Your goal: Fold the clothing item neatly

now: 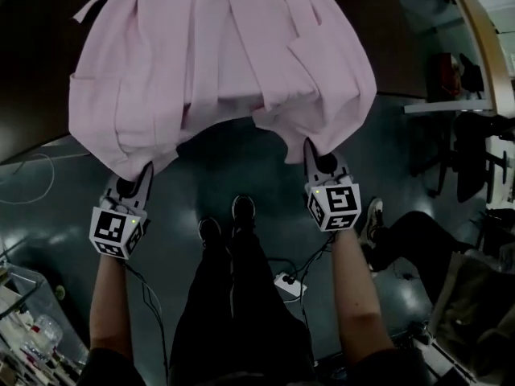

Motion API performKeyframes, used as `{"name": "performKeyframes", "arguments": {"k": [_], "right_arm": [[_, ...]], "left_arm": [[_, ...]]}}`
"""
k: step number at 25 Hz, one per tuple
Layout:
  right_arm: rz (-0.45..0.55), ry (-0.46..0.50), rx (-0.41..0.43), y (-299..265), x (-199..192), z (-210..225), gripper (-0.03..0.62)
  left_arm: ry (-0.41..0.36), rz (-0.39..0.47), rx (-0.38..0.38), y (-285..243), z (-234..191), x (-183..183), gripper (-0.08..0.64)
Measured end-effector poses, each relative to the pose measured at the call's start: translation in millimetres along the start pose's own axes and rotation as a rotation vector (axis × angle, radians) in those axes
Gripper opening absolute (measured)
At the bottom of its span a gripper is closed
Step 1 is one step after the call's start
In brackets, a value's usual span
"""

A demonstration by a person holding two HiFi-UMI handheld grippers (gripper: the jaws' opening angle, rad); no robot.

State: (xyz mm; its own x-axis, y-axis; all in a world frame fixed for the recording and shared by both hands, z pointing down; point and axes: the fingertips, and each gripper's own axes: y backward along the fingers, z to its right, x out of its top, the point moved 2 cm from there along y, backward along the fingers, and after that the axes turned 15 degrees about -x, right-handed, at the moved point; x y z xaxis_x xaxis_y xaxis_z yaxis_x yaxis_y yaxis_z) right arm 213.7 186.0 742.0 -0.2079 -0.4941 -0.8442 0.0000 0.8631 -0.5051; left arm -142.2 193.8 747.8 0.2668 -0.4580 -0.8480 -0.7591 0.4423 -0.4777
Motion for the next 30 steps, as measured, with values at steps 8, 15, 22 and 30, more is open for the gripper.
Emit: {"name": "performKeyframes", "arguments": {"k": [8,15,22,30], "right_arm": [[-0.064,-0.003,-0.055,106,52,2,0.000],[0.001,-0.046,-0.094,163,154,27,0.000],[0.117,-0.097,-0.036,162,269,74,0.000],[0.227,-0.211,0.035,82,367,139,0.000]], "left_arm": [[0.011,0.088,-0.031,90,81,71,0.037],[-0.020,0.173,-0.124,153,98,173,0.037],[0.030,0.265,-0.131,174,55,272,0.037],[0.078,0.296,-0.025,147,-42,378,0.037]]}}
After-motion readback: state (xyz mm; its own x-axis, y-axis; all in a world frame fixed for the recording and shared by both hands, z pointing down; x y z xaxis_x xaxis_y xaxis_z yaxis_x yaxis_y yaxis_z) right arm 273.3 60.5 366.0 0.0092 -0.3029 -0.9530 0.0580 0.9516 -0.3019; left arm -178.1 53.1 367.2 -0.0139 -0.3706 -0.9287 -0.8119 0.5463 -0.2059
